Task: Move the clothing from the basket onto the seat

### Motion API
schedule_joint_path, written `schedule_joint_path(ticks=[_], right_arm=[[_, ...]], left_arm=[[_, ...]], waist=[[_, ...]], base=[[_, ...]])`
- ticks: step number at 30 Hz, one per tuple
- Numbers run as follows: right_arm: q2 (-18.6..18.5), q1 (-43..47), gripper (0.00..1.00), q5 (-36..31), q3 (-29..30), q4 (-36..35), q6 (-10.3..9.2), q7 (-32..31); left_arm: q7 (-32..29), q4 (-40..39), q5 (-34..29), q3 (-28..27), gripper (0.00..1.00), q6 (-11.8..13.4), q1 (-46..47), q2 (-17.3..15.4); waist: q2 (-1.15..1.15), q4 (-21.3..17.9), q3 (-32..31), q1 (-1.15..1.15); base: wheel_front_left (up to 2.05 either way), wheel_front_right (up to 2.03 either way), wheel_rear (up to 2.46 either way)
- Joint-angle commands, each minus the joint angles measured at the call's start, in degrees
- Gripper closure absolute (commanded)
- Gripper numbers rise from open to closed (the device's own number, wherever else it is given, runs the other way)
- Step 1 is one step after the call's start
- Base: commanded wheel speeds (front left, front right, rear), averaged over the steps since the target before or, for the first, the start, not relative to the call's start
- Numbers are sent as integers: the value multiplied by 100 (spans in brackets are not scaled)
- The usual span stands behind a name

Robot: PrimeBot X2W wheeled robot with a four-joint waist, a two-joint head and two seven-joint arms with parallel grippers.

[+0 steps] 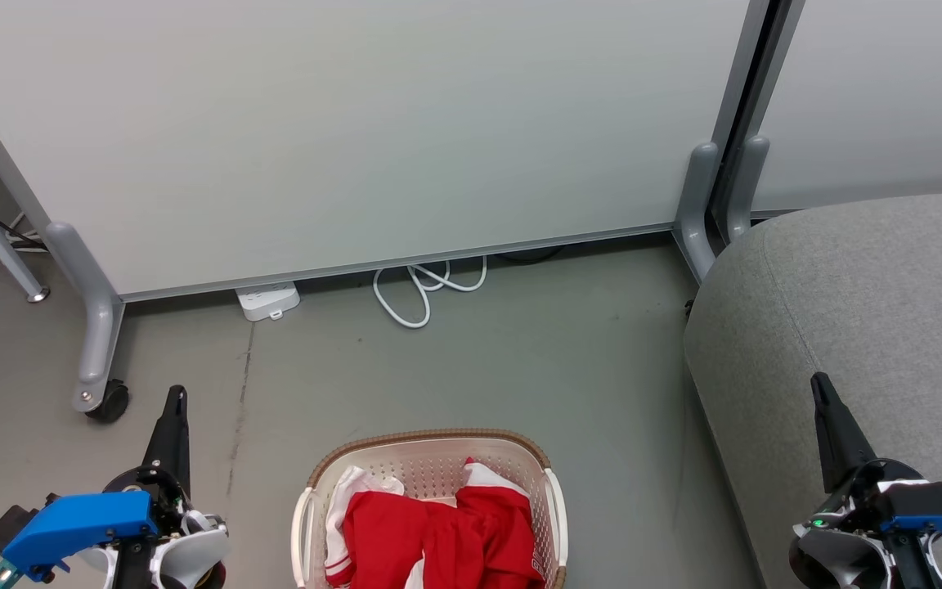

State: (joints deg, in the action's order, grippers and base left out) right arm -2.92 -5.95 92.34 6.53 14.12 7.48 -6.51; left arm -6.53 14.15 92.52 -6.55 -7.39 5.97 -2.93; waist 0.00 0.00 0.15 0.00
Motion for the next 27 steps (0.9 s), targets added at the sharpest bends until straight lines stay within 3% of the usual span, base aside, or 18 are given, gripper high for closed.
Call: schedule_joint_path(ticks=[1, 3, 4, 14, 27], right_arm=[[9, -71, 100, 14, 4, -10, 2, -24], [9, -71, 100, 14, 4, -10, 3, -24], [0, 0, 0, 0, 0, 0, 0, 0], [11, 103, 0, -225, -75, 140, -7, 210], [8, 70, 0, -1244, -175, -4, -5, 531]], left_arm=[[-15, -17, -26, -6, 100, -19, 66, 5], [-16, -17, -26, -6, 100, -20, 66, 5], [-1, 0, 0, 0, 0, 0, 0, 0], [211, 88, -247, 77, 0, 1, -111, 16], [532, -83, -1302, 74, 0, -1, -58, 11]], waist=[[0, 0, 0, 0], [0, 0, 0, 0], [0, 0, 0, 0], [0, 4, 10, 0], [0, 7, 32, 0]], base=[[0, 0, 0], [0, 0, 0], [0, 0, 0], [0, 0, 0], [0, 0, 0]])
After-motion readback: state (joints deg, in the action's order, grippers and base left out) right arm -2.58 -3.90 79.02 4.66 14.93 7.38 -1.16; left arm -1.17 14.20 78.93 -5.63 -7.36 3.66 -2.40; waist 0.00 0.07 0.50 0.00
